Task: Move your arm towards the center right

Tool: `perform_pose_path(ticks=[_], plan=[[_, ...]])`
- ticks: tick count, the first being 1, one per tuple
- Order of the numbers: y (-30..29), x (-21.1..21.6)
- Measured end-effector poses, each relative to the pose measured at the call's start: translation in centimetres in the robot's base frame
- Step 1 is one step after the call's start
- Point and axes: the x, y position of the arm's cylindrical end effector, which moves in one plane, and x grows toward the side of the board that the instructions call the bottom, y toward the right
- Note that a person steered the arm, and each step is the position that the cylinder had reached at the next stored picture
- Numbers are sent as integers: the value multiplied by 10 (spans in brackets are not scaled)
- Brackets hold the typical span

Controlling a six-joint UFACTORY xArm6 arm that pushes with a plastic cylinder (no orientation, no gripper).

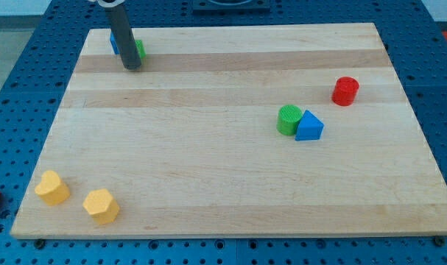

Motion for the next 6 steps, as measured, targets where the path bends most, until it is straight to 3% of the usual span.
perform_pose_path(ticks=[1, 3, 4, 5, 6], plan=[[0, 0], [118, 24], [195, 20], [336, 37], [447, 12]])
